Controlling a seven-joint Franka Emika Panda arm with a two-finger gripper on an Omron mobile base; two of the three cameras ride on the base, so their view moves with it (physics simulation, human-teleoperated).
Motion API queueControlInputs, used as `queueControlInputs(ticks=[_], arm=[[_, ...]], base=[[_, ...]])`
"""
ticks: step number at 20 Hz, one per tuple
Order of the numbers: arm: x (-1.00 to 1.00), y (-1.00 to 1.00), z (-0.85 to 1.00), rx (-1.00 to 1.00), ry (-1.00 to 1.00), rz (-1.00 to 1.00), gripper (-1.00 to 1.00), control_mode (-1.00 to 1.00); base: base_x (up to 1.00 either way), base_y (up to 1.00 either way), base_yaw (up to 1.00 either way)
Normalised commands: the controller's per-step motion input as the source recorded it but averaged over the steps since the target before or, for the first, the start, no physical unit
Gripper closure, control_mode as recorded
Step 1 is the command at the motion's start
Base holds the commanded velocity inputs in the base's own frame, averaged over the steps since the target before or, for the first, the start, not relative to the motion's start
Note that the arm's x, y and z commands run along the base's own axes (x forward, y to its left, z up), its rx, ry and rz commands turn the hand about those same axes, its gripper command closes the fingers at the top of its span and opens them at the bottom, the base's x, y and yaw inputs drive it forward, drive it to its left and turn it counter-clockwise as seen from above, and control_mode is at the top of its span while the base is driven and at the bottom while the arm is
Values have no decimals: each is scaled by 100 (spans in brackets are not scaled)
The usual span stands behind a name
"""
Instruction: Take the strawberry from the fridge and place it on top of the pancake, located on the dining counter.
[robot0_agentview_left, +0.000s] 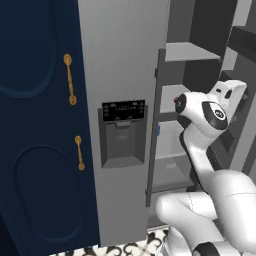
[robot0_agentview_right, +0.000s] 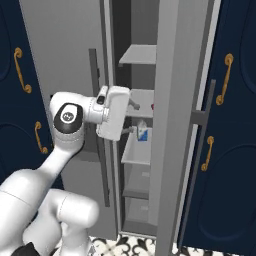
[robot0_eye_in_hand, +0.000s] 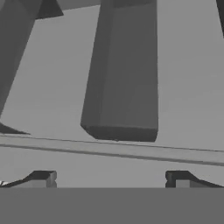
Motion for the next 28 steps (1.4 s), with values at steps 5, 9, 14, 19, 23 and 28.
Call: queueControlInputs(ticks=[5,9,14,19,23,28], arm=[[36,-65,30,-1,25,-1,-100,-100],[22,-55,2,0,32,-5,-100,-100],[0,-78,0,1,13,0,-100,-100],[0,-87,8,6,5,0,-100,-100],[-1,-47,7,9,0,3,-100,-100],[-15,38,24,1,-7,8,-100,-100]], base=[[0,0,0],[0,0,0],[0,0,0],[0,0,0],[0,0,0],[0,0,0]])
